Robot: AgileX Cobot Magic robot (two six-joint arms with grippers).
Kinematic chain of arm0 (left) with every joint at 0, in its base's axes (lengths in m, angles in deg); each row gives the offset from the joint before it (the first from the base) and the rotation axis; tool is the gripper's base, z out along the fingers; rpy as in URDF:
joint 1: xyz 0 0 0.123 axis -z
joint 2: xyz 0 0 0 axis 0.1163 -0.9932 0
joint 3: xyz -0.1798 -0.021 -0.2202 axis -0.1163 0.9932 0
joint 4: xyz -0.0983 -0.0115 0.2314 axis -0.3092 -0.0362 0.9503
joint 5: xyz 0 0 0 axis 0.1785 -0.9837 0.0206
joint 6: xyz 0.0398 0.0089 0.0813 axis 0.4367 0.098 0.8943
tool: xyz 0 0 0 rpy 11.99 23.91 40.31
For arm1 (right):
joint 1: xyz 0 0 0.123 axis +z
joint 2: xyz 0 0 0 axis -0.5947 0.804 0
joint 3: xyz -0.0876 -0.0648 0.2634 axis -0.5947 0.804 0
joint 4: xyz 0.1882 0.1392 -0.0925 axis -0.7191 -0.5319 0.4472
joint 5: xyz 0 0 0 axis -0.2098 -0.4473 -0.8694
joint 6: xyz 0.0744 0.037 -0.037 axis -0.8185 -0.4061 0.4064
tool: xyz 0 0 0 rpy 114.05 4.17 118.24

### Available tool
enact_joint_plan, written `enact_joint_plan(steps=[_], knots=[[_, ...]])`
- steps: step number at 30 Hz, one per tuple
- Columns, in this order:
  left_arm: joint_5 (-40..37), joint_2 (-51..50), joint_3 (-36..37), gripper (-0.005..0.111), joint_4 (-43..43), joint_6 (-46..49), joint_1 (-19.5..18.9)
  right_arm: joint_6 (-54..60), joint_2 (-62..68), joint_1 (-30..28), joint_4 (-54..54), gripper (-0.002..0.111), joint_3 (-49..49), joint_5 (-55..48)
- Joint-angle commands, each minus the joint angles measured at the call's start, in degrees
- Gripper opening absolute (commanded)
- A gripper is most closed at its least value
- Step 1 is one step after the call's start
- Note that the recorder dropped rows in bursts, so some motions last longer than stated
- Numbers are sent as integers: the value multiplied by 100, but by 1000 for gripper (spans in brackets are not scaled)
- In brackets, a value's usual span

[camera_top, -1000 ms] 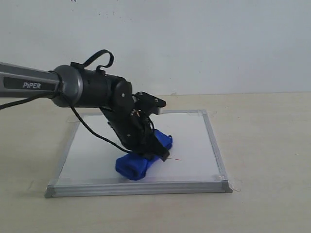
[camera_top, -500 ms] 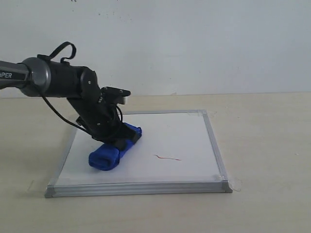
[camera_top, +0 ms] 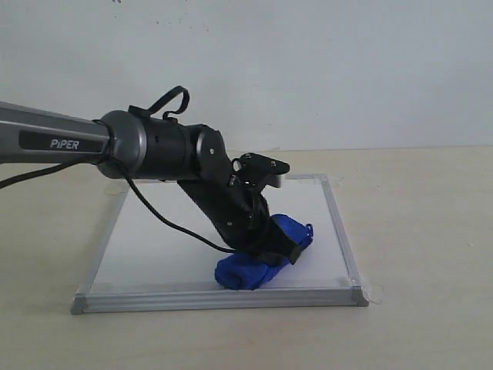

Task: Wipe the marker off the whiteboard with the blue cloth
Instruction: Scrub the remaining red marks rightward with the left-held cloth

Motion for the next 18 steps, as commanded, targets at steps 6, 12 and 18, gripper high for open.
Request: enact_joint_plan(steps=[6, 12, 18], knots=[[-132, -6, 17, 4, 2053, -2177, -696, 2, -23, -10, -2, 0, -1, 34], [62, -45, 17, 4, 2008, -2330, -383, 2, -23, -10, -2, 0, -1, 34], [132, -93, -115, 4, 1992, -2224, 229, 2, -23, -10, -2, 0, -1, 34]])
